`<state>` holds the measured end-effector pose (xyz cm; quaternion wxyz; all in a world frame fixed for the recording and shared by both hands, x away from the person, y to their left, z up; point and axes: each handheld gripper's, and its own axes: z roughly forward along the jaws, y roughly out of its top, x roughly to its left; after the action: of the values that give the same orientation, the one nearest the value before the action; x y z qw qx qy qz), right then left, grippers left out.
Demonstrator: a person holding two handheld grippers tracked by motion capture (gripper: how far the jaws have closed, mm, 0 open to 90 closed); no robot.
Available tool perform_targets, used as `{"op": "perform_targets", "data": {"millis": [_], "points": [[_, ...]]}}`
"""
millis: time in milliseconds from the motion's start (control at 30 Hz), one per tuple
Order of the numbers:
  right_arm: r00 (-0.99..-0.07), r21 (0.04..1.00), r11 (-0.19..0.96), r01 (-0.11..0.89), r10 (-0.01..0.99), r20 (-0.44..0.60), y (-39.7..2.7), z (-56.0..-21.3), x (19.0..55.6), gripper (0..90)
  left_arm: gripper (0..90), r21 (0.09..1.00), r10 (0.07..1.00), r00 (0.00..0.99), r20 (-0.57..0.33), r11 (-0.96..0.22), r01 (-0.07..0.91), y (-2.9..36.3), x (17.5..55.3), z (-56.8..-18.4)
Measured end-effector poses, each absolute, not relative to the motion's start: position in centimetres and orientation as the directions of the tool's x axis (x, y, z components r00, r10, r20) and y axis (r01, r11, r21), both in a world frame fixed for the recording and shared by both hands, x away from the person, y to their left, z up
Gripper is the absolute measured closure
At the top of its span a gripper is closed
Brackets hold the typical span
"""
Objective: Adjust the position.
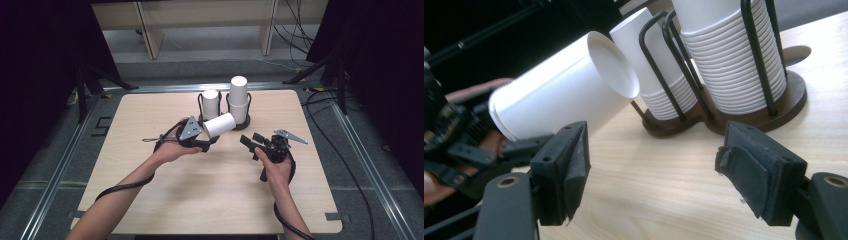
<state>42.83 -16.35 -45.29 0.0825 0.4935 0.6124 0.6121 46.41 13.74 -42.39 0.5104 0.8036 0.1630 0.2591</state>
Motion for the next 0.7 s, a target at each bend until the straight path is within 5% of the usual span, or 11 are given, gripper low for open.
{"op": "perform_targets", "data": {"millis": [700], "points": [[-0.547,0.898,0.006,0.441,0.795,0.263,-16.9,-45.2,42.1,28.3,30.9,0.832,0.359,0.886,0.293,-0.552,-0.051,14.3,46.6,-40.6]]}}
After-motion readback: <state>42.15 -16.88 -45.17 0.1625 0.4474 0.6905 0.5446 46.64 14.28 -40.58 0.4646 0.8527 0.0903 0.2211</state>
